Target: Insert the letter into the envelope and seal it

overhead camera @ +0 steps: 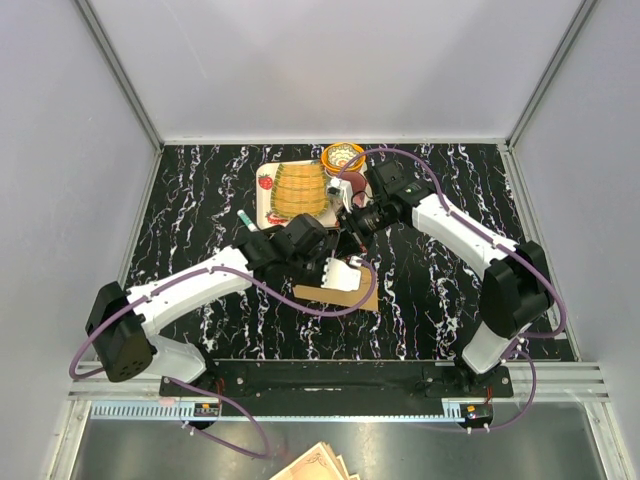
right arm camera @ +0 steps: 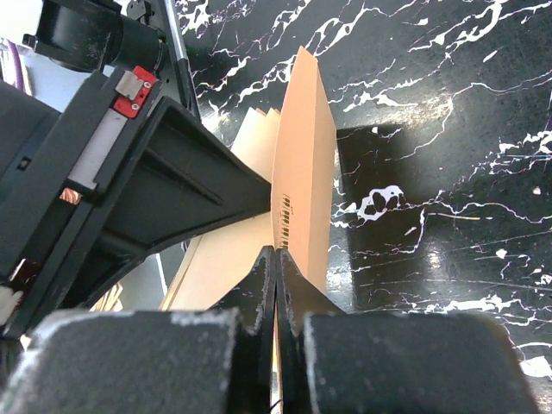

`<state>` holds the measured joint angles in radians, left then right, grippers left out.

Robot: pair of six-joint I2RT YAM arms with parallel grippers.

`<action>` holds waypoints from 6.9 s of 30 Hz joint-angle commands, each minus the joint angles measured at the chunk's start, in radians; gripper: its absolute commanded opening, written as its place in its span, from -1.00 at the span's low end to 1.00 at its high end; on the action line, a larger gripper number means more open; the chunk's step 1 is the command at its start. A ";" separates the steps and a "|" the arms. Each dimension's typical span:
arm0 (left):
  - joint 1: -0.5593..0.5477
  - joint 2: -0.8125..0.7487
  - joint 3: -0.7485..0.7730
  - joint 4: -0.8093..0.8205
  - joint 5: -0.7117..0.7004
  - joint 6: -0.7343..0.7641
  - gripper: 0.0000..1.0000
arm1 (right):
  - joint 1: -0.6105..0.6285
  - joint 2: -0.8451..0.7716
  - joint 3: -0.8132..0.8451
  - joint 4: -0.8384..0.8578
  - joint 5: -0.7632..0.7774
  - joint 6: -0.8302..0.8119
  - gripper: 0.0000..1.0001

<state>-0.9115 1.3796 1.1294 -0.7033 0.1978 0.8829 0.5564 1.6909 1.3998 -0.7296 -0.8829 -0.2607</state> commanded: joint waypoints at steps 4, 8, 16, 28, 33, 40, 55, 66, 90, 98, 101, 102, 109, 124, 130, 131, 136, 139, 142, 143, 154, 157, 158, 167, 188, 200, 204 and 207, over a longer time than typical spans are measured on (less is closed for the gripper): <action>-0.006 0.004 -0.002 -0.048 -0.024 0.030 -1.00 | 0.005 -0.050 -0.004 0.013 -0.030 -0.006 -1.00; -0.010 0.077 0.070 -0.085 -0.047 0.001 -1.00 | 0.007 -0.027 0.013 0.019 -0.037 0.015 -1.00; -0.087 0.171 0.156 -0.096 -0.147 -0.058 -0.95 | 0.008 -0.014 -0.001 0.030 -0.025 0.035 -1.00; -0.072 -0.005 0.061 0.004 -0.018 -0.088 -0.10 | 0.007 -0.040 -0.036 0.032 -0.024 -0.002 -1.00; -0.037 -0.039 0.033 0.039 0.110 -0.119 -0.15 | 0.007 -0.054 -0.042 0.033 -0.034 -0.009 -1.00; 0.052 -0.105 -0.057 0.172 0.262 -0.177 -0.10 | 0.008 -0.091 -0.073 0.045 -0.048 -0.011 -1.00; 0.072 -0.232 -0.267 0.453 0.315 -0.145 -0.16 | 0.008 -0.112 -0.094 0.075 -0.108 0.009 -1.00; 0.071 -0.223 -0.284 0.478 0.348 -0.108 -0.15 | 0.007 -0.114 -0.099 0.088 -0.139 0.031 -1.00; 0.003 -0.091 -0.201 0.412 0.250 -0.075 -1.00 | 0.010 -0.109 -0.117 0.170 -0.168 0.143 -1.00; -0.017 -0.014 -0.128 0.285 0.220 -0.079 -0.79 | 0.023 -0.131 -0.140 0.182 -0.162 0.150 -1.00; -0.015 -0.036 -0.131 0.275 0.209 -0.087 -0.40 | 0.023 -0.142 -0.156 0.182 -0.153 0.137 -1.00; -0.013 -0.050 -0.134 0.277 0.210 -0.088 -0.36 | 0.023 -0.146 -0.162 0.179 -0.149 0.129 -1.00; -0.015 -0.120 -0.106 0.232 0.216 -0.108 -0.30 | 0.023 -0.152 -0.185 0.180 -0.149 0.109 -1.00; -0.015 -0.082 -0.062 0.196 0.250 -0.096 -1.00 | 0.023 -0.161 -0.177 0.174 -0.149 0.104 -1.00; -0.020 -0.025 -0.056 0.182 0.241 -0.102 -1.00 | 0.025 -0.152 -0.173 0.177 -0.156 0.113 -1.00; -0.021 -0.010 -0.053 0.185 0.238 -0.107 -1.00 | 0.025 -0.152 -0.173 0.177 -0.156 0.115 -1.00; -0.038 0.024 -0.062 0.226 0.195 -0.128 -1.00 | 0.025 -0.149 -0.191 0.190 -0.153 0.118 -1.00; -0.056 0.041 -0.074 0.251 0.178 -0.136 -1.00 | 0.025 -0.148 -0.206 0.191 -0.143 0.110 -1.00; -0.075 0.059 -0.086 0.266 0.160 -0.147 -1.00 | 0.025 -0.145 -0.213 0.194 -0.142 0.112 -1.00; -0.082 0.068 -0.089 0.271 0.155 -0.151 -1.00 | 0.025 -0.142 -0.214 0.194 -0.143 0.112 -1.00; -0.098 0.102 -0.083 0.300 0.118 -0.167 -1.00 | 0.025 -0.148 -0.242 0.199 -0.145 0.112 -1.00; -0.098 0.089 -0.086 0.306 0.106 -0.177 -0.72 | 0.020 -0.152 -0.248 0.197 -0.134 0.106 -1.00; -0.098 0.079 -0.086 0.303 0.104 -0.180 -0.57 | 0.017 -0.152 -0.254 0.197 -0.131 0.103 -1.00; -0.024 -0.168 -0.036 0.177 0.201 -0.298 0.21 | -0.121 -0.137 -0.271 0.173 -0.117 0.074 -1.00; 0.798 -0.010 0.052 0.332 -0.256 -1.064 0.73 | -0.335 -0.140 -0.476 0.363 0.240 0.374 -1.00; 0.809 0.389 0.289 0.193 -0.489 -1.318 0.47 | -0.342 -0.106 -0.461 0.374 0.249 0.342 -0.54; 0.809 0.447 0.314 0.191 -0.469 -1.357 0.43 | -0.342 -0.097 -0.453 0.361 0.254 0.345 -0.39; 0.809 0.486 0.339 0.189 -0.456 -1.381 0.42 | -0.342 -0.091 -0.444 0.348 0.256 0.345 -0.16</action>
<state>-0.1085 1.8370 1.3956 -0.5091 -0.2302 -0.4252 0.2195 1.5913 0.9180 -0.3847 -0.6430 0.0883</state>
